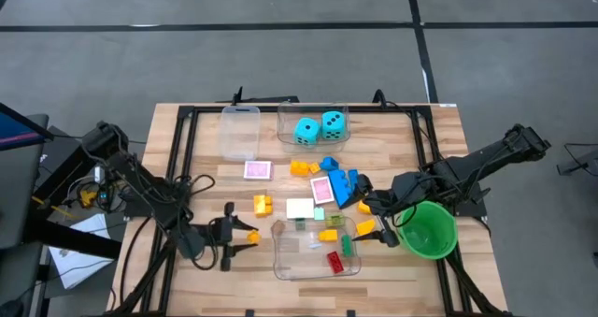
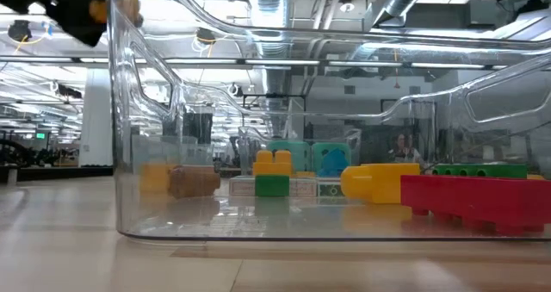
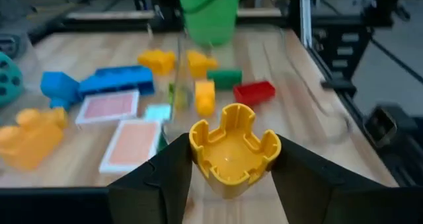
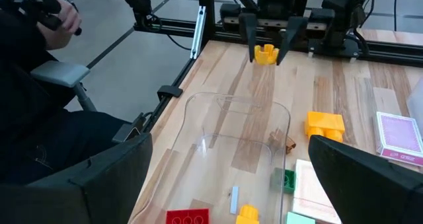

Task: Pick & Place Toys
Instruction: Put the yellow game piece into the bottom transparent bin

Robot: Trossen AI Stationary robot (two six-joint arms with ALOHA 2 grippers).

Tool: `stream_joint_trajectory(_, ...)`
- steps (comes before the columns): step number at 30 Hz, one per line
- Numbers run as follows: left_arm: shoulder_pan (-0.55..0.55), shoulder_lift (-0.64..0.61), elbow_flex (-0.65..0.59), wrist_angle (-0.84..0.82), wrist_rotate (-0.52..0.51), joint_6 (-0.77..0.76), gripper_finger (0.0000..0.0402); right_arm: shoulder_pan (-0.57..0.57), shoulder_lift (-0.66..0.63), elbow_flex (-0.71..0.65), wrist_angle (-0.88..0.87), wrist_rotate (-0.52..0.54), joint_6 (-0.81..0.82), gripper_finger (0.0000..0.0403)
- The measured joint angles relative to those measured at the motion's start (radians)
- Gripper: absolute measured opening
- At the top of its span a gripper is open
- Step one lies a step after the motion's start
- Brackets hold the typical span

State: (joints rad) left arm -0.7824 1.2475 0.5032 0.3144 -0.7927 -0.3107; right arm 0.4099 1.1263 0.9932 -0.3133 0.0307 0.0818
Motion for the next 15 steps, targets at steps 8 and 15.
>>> stream_joint_trajectory(8,0.123,0.081,0.000,0.153,0.064,0.045,0.0173,0.000,0.000,0.000,0.000,0.000,-0.002,0.0397)
stream_joint_trajectory(15,0.198,0.220,0.000,0.427,0.261,0.120,0.0183,0.000,0.000,0.000,0.000,0.000,-0.002,0.0397)
